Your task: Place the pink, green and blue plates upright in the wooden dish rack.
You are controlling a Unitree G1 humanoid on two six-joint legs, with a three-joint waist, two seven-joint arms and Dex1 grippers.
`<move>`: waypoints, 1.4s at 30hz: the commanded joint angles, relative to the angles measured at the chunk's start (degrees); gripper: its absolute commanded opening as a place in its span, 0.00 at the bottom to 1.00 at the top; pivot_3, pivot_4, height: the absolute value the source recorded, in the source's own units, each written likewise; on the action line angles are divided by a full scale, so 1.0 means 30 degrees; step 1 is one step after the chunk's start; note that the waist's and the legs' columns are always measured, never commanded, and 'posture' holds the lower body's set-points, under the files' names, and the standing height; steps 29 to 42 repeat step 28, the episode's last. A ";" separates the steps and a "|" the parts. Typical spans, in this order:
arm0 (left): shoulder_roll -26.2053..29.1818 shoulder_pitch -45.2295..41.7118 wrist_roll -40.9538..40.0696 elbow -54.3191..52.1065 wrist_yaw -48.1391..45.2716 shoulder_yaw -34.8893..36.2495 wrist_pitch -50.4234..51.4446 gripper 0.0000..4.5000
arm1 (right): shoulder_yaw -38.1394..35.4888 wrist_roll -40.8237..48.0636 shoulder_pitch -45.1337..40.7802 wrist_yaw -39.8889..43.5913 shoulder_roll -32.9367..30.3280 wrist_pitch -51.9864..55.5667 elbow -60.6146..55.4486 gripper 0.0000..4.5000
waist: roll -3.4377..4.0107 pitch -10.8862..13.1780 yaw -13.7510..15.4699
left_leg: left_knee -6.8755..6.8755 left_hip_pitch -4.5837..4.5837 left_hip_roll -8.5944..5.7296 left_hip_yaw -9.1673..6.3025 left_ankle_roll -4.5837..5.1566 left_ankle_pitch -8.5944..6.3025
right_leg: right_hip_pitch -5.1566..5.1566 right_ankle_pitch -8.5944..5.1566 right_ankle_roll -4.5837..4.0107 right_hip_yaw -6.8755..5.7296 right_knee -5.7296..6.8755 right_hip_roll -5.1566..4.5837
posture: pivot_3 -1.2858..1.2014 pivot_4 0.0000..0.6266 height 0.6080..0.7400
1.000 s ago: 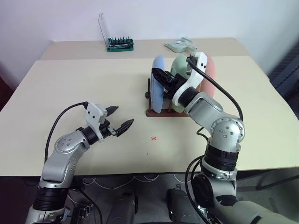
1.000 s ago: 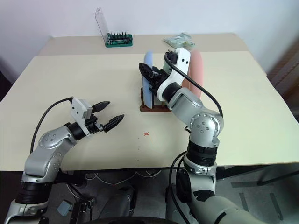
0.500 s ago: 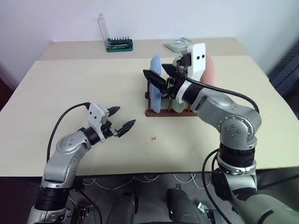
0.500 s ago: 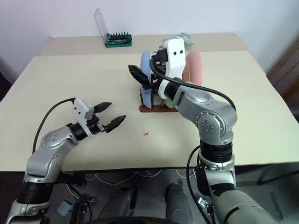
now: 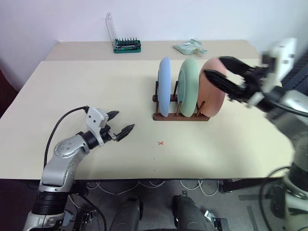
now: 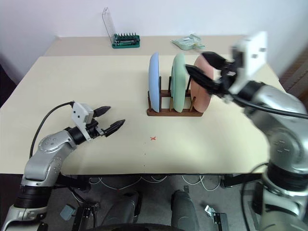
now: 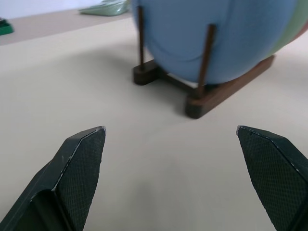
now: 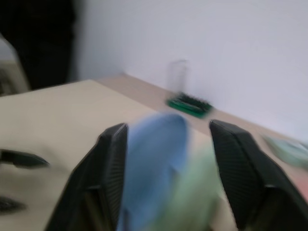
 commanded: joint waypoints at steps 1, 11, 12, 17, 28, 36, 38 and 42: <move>0.0352 -0.0324 0.0223 0.0678 0.0124 0.1055 -0.0961 1.00 | -0.3631 0.2564 0.1165 0.1407 -0.1116 -0.0227 -0.0078 0.63 | 0.0016 0.0000 -0.0078 | -0.0001 0.0011 0.0006 0.0012 0.0001 -0.0001 | 0.0000 0.0000 0.0000 0.0002 0.0007 0.0000 | 0.52 0.24 1.00; 0.1817 -0.0185 0.1858 0.7601 0.1103 0.3570 -0.4596 1.00 | -0.4560 -0.4935 1.3299 0.5304 -0.1065 -0.6410 0.3926 0.63 | -0.0029 -0.0042 -0.0056 | 0.0019 0.0055 -0.0005 0.0046 0.0037 -0.0021 | 0.0102 -0.0001 0.0013 -0.0010 -0.0092 -0.0026 | 0.52 0.24 1.00; 0.1810 -0.0162 0.1879 0.7876 0.1083 0.3620 -0.4788 1.00 | -0.4089 -0.5492 1.3521 0.5309 -0.0849 -0.7140 0.4398 0.63 | -0.0030 -0.0042 -0.0071 | 0.0019 0.0077 -0.0001 0.0058 0.0036 -0.0021 | 0.0110 -0.0001 0.0014 -0.0001 -0.0089 -0.0025 | 0.52 0.24 1.00; 0.1340 0.0360 0.1714 0.7139 0.0878 0.3110 -0.4804 1.00 | -0.2758 -0.6807 1.2683 0.5410 -0.0059 -0.9933 0.6873 0.63 | -0.0011 -0.0043 -0.0038 | 0.0018 0.0101 0.0005 0.0058 0.0033 -0.0020 | 0.0127 -0.0001 0.0013 0.0009 -0.0091 -0.0027 | 0.52 0.24 1.00; 0.0099 0.1664 0.1089 0.3793 -0.0348 0.1605 -0.3269 1.00 | -0.0704 -0.7254 1.0679 0.5801 0.0499 -1.2222 0.9344 0.63 | -0.0003 -0.0046 0.0020 | 0.0020 0.0097 0.0001 0.0052 0.0032 -0.0019 | 0.0133 0.0000 0.0010 0.0010 -0.0095 -0.0031 | 0.52 0.24 1.00; 0.0099 0.1664 0.1089 0.3793 -0.0348 0.1605 -0.3269 1.00 | -0.0704 -0.7254 1.0679 0.5801 0.0499 -1.2222 0.9344 0.63 | -0.0003 -0.0046 0.0020 | 0.0020 0.0097 0.0001 0.0052 0.0032 -0.0019 | 0.0133 0.0000 0.0010 0.0010 -0.0095 -0.0031 | 0.52 0.24 1.00; 0.0099 0.1664 0.1089 0.3793 -0.0348 0.1605 -0.3269 1.00 | -0.0704 -0.7254 1.0679 0.5801 0.0499 -1.2222 0.9344 0.63 | -0.0003 -0.0046 0.0020 | 0.0020 0.0097 0.0001 0.0052 0.0032 -0.0019 | 0.0133 0.0000 0.0010 0.0010 -0.0095 -0.0031 | 0.52 0.24 1.00; 0.0099 0.1664 0.1089 0.3793 -0.0348 0.1605 -0.3269 1.00 | -0.0704 -0.7254 1.0679 0.5801 0.0499 -1.2222 0.9344 0.63 | -0.0003 -0.0046 0.0020 | 0.0020 0.0097 0.0001 0.0052 0.0032 -0.0019 | 0.0133 0.0000 0.0010 0.0010 -0.0095 -0.0031 | 0.52 0.24 1.00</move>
